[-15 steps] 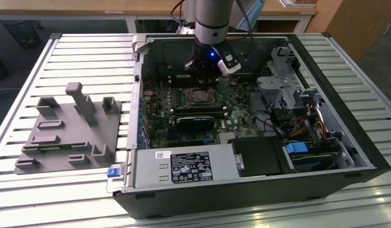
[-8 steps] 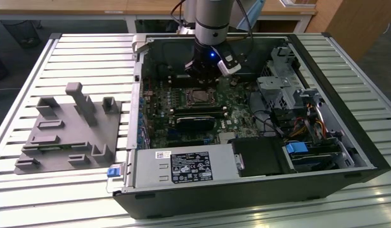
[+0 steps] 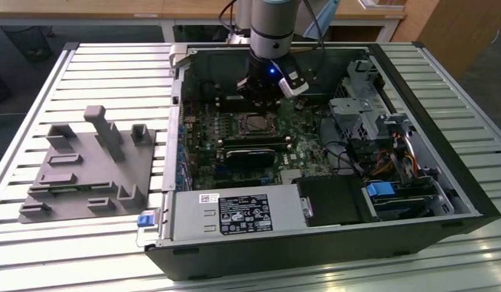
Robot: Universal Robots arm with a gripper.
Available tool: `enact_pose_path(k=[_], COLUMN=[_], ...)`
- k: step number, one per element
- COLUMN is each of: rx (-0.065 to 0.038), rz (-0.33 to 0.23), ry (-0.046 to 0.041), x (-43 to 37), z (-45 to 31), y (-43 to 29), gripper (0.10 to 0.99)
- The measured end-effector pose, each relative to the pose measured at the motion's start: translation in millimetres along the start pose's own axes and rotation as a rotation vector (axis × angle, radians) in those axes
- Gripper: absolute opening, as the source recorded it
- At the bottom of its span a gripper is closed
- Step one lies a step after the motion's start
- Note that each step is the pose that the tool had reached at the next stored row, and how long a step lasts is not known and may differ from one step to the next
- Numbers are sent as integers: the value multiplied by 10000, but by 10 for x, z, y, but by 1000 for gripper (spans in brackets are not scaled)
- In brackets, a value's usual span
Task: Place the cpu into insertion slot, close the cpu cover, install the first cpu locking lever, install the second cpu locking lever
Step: 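Install the first cpu locking lever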
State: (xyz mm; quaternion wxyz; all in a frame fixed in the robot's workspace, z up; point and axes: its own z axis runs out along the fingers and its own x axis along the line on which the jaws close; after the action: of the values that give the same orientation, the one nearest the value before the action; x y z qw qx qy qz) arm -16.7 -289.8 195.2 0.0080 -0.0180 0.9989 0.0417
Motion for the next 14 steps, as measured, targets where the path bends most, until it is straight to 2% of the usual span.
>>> enact_pose_path(k=[4,11,14], rx=[-17,1,2], rz=[-1,-1,-3], ry=[-8,0,-1], x=[-2,-3,-3], z=[-19,-124,-130], y=[4,10,8], gripper=[106,106,106])
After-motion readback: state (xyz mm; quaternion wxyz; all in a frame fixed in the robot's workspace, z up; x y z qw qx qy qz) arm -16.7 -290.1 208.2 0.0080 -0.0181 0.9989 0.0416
